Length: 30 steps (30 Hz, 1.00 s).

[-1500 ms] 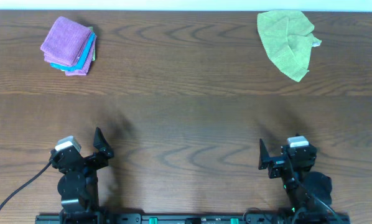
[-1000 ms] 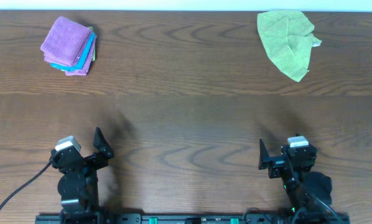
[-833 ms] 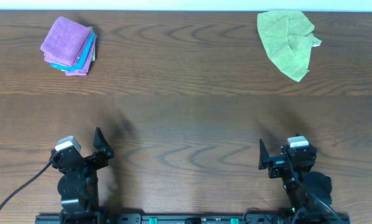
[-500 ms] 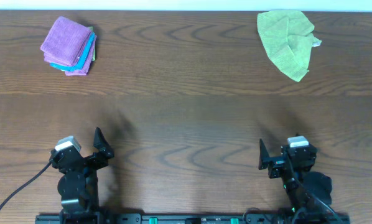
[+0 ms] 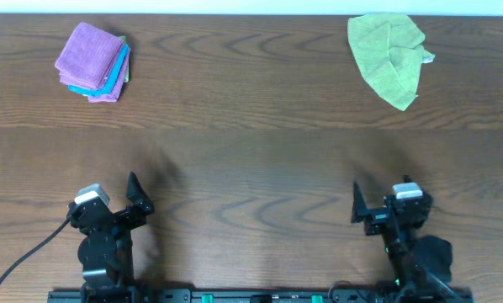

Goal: Fold the cloth

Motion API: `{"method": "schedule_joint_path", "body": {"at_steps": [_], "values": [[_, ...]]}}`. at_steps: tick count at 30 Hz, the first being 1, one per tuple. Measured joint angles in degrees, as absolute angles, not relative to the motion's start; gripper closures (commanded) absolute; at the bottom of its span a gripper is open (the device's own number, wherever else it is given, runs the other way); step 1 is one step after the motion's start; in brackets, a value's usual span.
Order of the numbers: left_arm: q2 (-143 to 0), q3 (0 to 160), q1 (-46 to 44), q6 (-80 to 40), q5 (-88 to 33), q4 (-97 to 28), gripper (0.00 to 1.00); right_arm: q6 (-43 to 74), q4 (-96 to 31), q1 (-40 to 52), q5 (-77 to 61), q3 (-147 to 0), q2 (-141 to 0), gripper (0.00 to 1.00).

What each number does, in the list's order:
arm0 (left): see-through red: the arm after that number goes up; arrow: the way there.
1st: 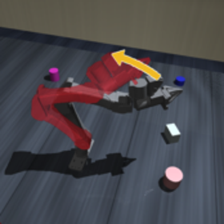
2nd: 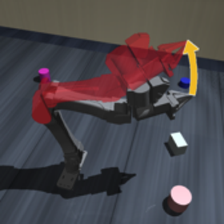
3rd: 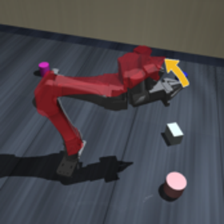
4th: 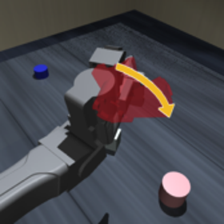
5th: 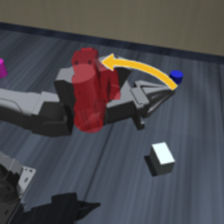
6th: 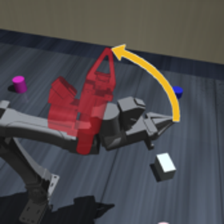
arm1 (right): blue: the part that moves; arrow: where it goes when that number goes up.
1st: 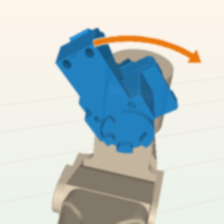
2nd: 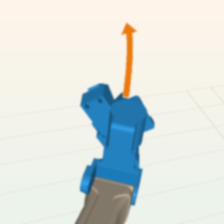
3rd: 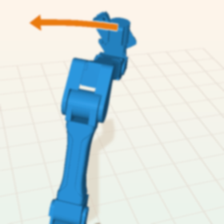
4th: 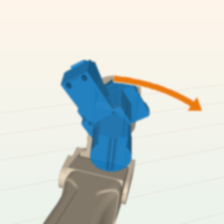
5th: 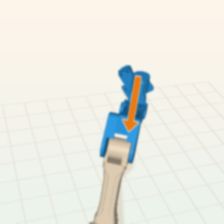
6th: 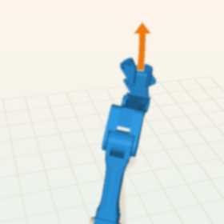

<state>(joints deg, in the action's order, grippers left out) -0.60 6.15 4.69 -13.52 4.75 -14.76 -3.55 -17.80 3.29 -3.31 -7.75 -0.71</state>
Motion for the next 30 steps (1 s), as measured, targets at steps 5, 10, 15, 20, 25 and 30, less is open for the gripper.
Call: {"method": "schedule_joint_path", "body": {"at_steps": [5,10,15,20,25,30], "values": [[-0.6,6.2,4.7,-13.5,4.8,-14.8,0.05,4.1,-1.1,3.2,-0.3,-7.5,-1.0,0.01],[-0.6,6.1,4.7,-13.5,4.7,-14.7,0.05,13.0,5.3,0.7,3.9,-9.8,-9.5,0.01],[-0.6,6.1,4.7,-13.5,4.8,-14.6,0.05,17.2,5.8,-4.5,5.4,-22.5,-29.3,0.01],[-0.6,6.1,4.7,-13.5,4.8,-14.5,0.05,18.5,1.6,-8.1,4.9,-38.0,-53.8,0.01],[-0.6,6.1,4.7,-13.5,4.8,-14.5,0.05,18.9,-1.4,-12.4,-2.6,-53.1,-78.7,0.01],[-0.6,6.1,4.7,-13.5,4.8,-14.5,0.05,19.1,-5.1,-14.8,-10.4,-67.6,-98.1,0.01]]}}
